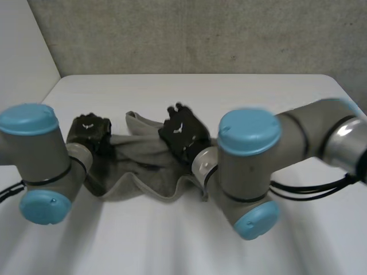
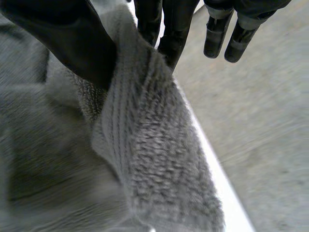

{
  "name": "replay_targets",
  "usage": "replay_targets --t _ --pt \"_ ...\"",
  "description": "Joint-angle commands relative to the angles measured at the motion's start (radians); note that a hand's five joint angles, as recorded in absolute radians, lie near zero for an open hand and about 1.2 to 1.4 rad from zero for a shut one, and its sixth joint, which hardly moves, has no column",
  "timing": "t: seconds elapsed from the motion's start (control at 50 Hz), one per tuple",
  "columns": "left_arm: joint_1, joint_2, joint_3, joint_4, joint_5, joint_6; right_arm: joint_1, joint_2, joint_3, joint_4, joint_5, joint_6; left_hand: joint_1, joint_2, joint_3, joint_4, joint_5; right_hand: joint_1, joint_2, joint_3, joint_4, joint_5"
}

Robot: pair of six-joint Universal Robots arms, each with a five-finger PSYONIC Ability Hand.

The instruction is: Fold the towel.

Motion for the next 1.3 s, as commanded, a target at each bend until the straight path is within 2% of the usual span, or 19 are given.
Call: replay_targets --t 0.02,0.16,0.22,0.34,0.44,0.46,0.52,0.56,0.68,0.88,0.92,0.94,0.96,0.98,1.0,1.02,1.12,1.2,1.3 --pt "0.000 0.174 -0.030 -0.103 0.108 0.004 -0.086 -0.252 0.116 0.026 -0.093 0.018 0.118 0.086 -0.038 -0.047 0.090 0.150 0.076 0.016 0.029 0.072" --pt "-0.011 0.326 -0.004 -0.353 0.387 0.006 -0.214 -0.377 0.129 0.346 -0.341 0.010 0.118 0.086 -0.038 -0.047 0.090 0.150 0.076 0.016 0.029 0.072" --pt "-0.012 0.322 0.053 -0.375 0.426 0.001 -0.261 -0.361 0.093 0.400 -0.382 0.004 0.118 0.086 -0.038 -0.047 0.090 0.150 0.076 0.016 0.029 0.072" --pt "-0.015 0.219 0.207 -0.283 0.358 0.001 -0.278 -0.241 -0.058 0.307 -0.372 -0.002 0.118 0.086 -0.038 -0.047 0.090 0.150 0.076 0.016 0.029 0.072" --pt "-0.086 0.180 0.348 0.099 0.208 -0.013 -0.259 -0.193 -0.242 -0.005 -0.188 0.047 0.118 0.086 -0.038 -0.047 0.090 0.150 0.076 0.016 0.029 0.072" --pt "-0.086 0.180 0.348 0.101 0.208 -0.013 -0.259 -0.193 -0.242 -0.006 -0.188 0.047 0.118 0.086 -0.038 -0.047 0.090 0.150 0.076 0.016 0.029 0.072" --pt "-0.153 0.260 0.337 0.367 0.188 -0.046 -0.261 -0.351 -0.233 -0.268 -0.055 0.186 0.118 0.086 -0.038 -0.047 0.090 0.150 0.076 0.016 0.029 0.072" --pt "-0.178 0.327 0.317 0.418 0.191 -0.069 -0.270 -0.432 -0.199 -0.315 -0.041 0.240 0.118 0.086 -0.038 -0.047 0.090 0.150 0.076 0.016 0.029 0.072" --pt "-0.195 0.530 0.239 0.498 0.234 -0.186 -0.351 -0.604 -0.047 -0.368 -0.120 0.372 0.118 0.086 -0.038 -0.047 0.090 0.150 0.076 0.016 0.029 0.072" --pt "-0.270 0.516 0.081 0.452 0.355 -0.233 -0.410 -0.618 0.146 -0.245 -0.315 0.375 0.118 0.086 -0.038 -0.047 0.090 0.150 0.076 0.016 0.029 0.072" --pt "-0.304 0.446 0.011 0.409 0.396 -0.232 -0.449 -0.547 0.207 -0.181 -0.390 0.363 0.118 0.086 -0.038 -0.047 0.090 -0.508 -0.582 0.016 0.029 -0.586" --pt "-0.304 0.446 0.010 0.409 0.397 -0.232 -0.449 -0.546 0.208 -0.181 -0.390 0.363 0.118 0.086 -0.038 -0.047 0.090 -0.512 -0.586 0.016 0.029 -0.590" --pt "-0.330 0.388 -0.023 0.372 0.420 -0.232 -0.469 -0.493 0.226 -0.134 -0.417 0.346 -0.166 -0.198 -0.038 -0.047 -0.195 -1.073 -1.147 0.016 0.029 -1.150" --pt "-0.330 0.387 -0.024 0.372 0.420 -0.232 -0.485 -0.438 0.240 -0.080 -0.436 0.311 -0.169 -0.201 -0.038 -0.047 -0.198 -1.244 -1.318 0.016 0.029 -1.150" --pt "-0.366 0.325 -0.051 0.308 0.444 -0.230 -0.485 -0.437 0.240 -0.080 -0.436 0.311 -0.902 -0.933 -0.038 -0.047 -0.930 -1.246 -1.320 0.016 0.029 -1.150" --pt "-0.383 0.285 -0.062 0.255 0.456 -0.224 -0.489 -0.389 0.243 -0.016 -0.439 0.255 -1.127 -1.159 -0.038 -0.047 -1.132 -1.246 -1.320 0.016 0.029 -1.150" --pt "-0.423 0.202 -0.062 0.096 0.478 -0.134 -0.495 -0.302 0.229 0.198 -0.421 -0.008 -1.114 -1.146 -0.038 -0.047 -1.132 -1.246 -1.320 0.016 0.029 -1.150" --pt "-0.398 0.208 -0.057 0.038 0.461 0.022 -0.498 -0.345 0.205 0.201 -0.352 0.021 -1.114 -1.146 -0.038 -0.047 -1.132 -1.246 -1.320 0.016 0.029 -1.150" --pt "-0.327 0.280 -0.062 0.025 0.464 0.047 -0.495 -0.423 0.206 0.198 -0.275 0.053 -1.114 -1.146 -0.038 -0.047 -1.132 -1.246 -1.320 0.016 0.029 -1.150"
